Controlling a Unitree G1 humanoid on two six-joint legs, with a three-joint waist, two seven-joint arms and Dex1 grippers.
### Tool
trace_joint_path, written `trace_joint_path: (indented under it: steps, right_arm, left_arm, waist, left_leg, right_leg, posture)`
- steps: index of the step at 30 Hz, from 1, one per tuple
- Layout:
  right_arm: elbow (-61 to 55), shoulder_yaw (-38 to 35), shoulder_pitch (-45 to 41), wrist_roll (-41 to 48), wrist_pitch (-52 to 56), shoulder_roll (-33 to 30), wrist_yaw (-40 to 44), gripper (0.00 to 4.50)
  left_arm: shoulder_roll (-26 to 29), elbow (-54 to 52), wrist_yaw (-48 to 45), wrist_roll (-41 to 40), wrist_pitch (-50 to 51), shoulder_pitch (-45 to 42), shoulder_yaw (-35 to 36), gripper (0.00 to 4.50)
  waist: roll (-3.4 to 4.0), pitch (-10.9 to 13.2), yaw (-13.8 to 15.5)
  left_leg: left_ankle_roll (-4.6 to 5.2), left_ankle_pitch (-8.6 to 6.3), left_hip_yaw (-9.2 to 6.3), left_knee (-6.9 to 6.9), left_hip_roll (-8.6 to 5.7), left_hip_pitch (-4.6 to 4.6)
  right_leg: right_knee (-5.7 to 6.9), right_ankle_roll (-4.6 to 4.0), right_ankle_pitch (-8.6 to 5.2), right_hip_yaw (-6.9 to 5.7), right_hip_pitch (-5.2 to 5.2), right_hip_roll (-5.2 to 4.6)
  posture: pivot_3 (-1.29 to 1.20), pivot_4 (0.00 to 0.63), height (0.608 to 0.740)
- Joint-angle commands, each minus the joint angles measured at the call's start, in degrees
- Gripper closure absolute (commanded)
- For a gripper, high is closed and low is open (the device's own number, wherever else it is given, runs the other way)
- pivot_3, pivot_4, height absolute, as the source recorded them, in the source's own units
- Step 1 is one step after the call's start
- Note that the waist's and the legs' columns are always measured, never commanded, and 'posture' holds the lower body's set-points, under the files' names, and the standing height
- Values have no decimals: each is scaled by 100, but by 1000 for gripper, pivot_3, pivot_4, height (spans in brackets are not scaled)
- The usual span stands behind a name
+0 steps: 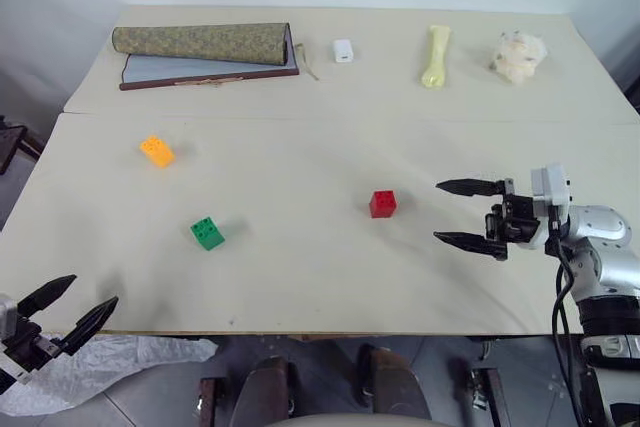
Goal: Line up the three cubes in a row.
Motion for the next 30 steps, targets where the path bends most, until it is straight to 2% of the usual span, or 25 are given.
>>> trace_joint_path:
  steps: [1,7,13,16,23,24,27,30]
  right_arm:
    - [-359,-251,27,194,-148,102,106,83]
    - [-1186,-265,456,558,326,120,181,83]
    - [-1709,-166,896,584,364,331,23,83]
    - [-1764,-174,953,504,294,422,-79,0]
    - [-1841,-328,1079,412,252,391,-320,0]
    - [-1882,-390,1136,396,243,357,-382,0]
    - [-2075,-652,1330,422,303,227,-589,0]
    - [-2261,-896,1496,527,436,158,-823,0]
  left_arm:
    - [82,-272,92,64,-39,-476,-447,0]
    - [265,-148,237,448,67,-1821,-1546,0]
    - [340,371,75,737,-149,-2343,-2021,0]
    - [359,550,18,923,-340,-2519,-2237,579]
    - [385,623,-211,845,-339,-2903,-2460,2882]
    - [444,516,-367,780,-180,-3041,-2595,3035]
    - [579,379,-959,562,436,-4037,-3175,3029]
    - [466,854,-1501,939,332,-5106,-3914,3029]
  waist:
    - [0,0,5]
    - [1,-1,-9]
    - [-2,-2,-73]
    - [-2,-2,-39]
    - [-3,-2,2]
    - [-3,-2,11]
    - [-3,-1,92]
    - [-4,-2,148]
  left_leg:
    - [0,0,-1,0,-1,0]
    - [0,0,-1,-3,-3,9]
    - [0,-1,14,-30,-3,37]
    - [0,0,22,-31,-3,40]
    - [0,-1,20,-31,-7,38]
    - [0,-1,20,-31,-7,38]
    - [2,1,29,-29,-10,34]
    - [2,1,40,-12,-12,28]
  right_leg:
    - [2,-1,1,3,-1,-1]
    - [11,-2,1,13,-3,3]
    - [8,-1,1,35,-3,8]
    - [10,-1,1,37,-3,8]
    - [8,-1,1,39,-3,6]
    - [8,-1,1,39,-3,6]
    - [10,-1,1,34,-1,7]
    - [15,-1,1,31,0,7]
  posture:
    - [0,150,740]
    - [0,150,740]
    - [0,150,740]
    - [0,150,740]
    - [0,150,740]
    - [0,150,740]
    - [0,150,740]
    - [0,150,740]
